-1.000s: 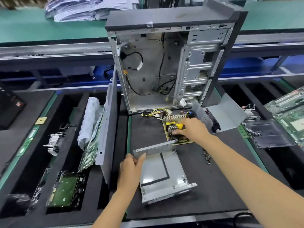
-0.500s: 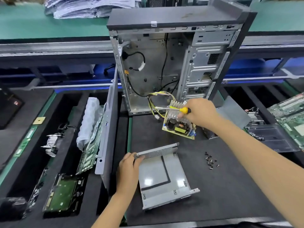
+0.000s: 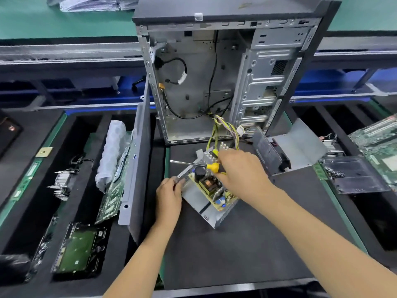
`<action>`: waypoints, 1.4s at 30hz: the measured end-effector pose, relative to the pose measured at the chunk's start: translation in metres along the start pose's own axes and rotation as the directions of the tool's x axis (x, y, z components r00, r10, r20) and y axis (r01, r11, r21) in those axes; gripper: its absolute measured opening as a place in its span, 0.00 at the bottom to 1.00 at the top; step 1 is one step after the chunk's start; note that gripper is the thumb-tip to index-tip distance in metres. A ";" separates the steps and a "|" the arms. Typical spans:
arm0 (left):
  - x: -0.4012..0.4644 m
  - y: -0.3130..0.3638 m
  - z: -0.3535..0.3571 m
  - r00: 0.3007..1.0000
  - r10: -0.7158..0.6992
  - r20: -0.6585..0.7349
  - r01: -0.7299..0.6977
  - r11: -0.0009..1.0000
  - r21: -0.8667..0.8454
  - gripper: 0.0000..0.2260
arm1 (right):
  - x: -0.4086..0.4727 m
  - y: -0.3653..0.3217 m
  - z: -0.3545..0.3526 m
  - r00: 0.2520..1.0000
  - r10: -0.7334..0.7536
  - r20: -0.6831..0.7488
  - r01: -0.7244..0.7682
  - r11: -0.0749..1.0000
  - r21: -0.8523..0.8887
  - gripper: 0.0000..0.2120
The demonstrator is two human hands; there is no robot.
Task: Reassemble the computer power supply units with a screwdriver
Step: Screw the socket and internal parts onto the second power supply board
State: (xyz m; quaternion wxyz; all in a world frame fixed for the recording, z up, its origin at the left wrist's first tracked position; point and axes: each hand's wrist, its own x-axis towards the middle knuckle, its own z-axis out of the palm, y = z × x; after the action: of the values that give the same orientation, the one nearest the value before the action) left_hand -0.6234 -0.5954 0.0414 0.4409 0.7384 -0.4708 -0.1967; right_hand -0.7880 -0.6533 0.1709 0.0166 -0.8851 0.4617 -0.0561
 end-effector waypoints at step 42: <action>0.006 -0.014 0.012 0.947 0.063 0.315 0.056 0.933 -0.357 0.10 | -0.001 0.066 0.014 0.940 0.073 0.334 -0.118 0.986 0.116 0.18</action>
State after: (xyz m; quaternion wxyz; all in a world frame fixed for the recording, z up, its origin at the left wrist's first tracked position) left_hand -0.6211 -0.6040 0.0238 0.4868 0.6021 -0.4933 -0.3964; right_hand -0.8405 -0.6910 0.1518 0.1556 -0.8553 0.4903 0.0619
